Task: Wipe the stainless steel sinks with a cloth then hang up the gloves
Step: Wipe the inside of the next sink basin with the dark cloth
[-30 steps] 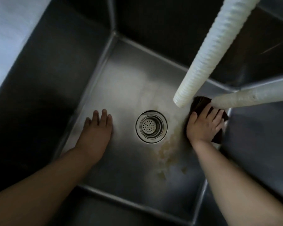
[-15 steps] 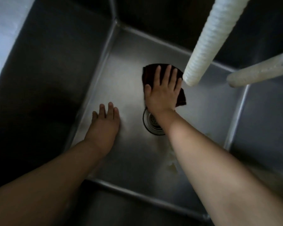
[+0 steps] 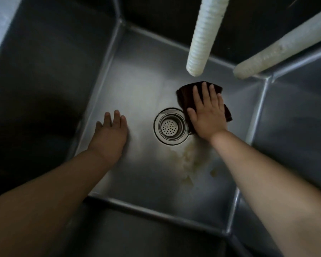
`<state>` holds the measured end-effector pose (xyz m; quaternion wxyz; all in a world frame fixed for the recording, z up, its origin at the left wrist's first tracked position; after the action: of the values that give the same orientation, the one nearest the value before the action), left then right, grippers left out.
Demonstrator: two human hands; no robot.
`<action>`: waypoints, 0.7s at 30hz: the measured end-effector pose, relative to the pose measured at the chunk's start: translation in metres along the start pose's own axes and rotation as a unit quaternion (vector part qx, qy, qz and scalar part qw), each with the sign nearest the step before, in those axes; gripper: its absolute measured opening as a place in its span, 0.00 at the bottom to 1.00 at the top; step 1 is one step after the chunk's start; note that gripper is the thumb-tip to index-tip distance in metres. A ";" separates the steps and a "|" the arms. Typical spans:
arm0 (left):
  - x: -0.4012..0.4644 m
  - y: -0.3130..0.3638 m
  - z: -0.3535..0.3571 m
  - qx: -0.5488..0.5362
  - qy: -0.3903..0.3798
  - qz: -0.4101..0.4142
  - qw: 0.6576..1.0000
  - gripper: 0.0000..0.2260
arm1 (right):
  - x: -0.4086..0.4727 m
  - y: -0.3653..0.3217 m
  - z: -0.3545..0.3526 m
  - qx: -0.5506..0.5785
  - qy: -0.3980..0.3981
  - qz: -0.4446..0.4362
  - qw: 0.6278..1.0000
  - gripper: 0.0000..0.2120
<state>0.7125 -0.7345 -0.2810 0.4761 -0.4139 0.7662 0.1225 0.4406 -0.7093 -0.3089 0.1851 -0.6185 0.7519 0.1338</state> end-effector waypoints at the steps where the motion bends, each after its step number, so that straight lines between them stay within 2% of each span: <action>1: 0.000 0.000 0.000 -0.001 0.000 0.001 1.000 0.42 | -0.005 0.008 0.002 0.001 -0.002 0.015 1.000 0.31; 7: -0.001 0.000 -0.001 -0.010 0.010 0.006 1.000 0.37 | -0.053 0.011 0.024 -0.002 -0.024 0.059 0.998 0.32; 15: -0.003 0.000 -0.002 -0.016 0.022 0.012 1.000 0.35 | -0.126 -0.062 0.056 -0.028 -0.031 -0.060 0.997 0.32; 21: 0.000 0.000 -0.001 -0.026 0.024 0.017 0.999 0.35 | -0.101 -0.118 0.053 -0.016 -0.035 -0.117 0.992 0.32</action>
<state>0.7118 -0.7354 -0.2800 0.4442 -0.4154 0.7813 0.1404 0.5788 -0.6210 -0.3077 0.2156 -0.6999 0.6654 0.1445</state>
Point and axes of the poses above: each hand's wrist, its own x-axis towards the middle knuckle, its own z-axis out of the palm, y = z × x, the point moved 5 cm from there along x, towards the middle knuckle, and after that the axes turned 12 degrees about -y, right-handed, at the moved point
